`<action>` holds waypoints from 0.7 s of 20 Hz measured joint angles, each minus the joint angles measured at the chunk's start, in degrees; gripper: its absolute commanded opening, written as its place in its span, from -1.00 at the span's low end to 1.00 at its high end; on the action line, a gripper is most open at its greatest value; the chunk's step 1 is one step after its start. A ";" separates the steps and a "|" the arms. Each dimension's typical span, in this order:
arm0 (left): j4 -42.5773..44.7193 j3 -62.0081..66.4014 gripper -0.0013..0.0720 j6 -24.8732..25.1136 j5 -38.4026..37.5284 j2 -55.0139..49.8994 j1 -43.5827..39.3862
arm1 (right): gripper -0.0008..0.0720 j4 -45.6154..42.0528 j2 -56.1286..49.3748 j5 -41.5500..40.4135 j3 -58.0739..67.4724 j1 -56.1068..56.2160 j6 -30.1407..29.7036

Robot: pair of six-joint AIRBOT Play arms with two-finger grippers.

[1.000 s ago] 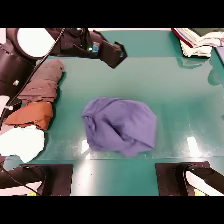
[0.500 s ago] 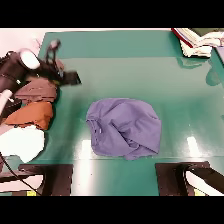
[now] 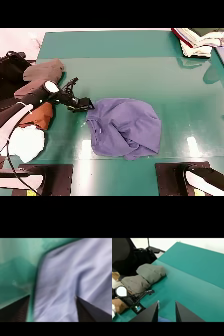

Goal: Fold the shirts.

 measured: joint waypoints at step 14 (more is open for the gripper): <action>0.15 19.58 -0.90 1.05 -4.15 7.74 10.58 | 0.59 -6.75 10.08 7.32 -47.04 -13.86 1.60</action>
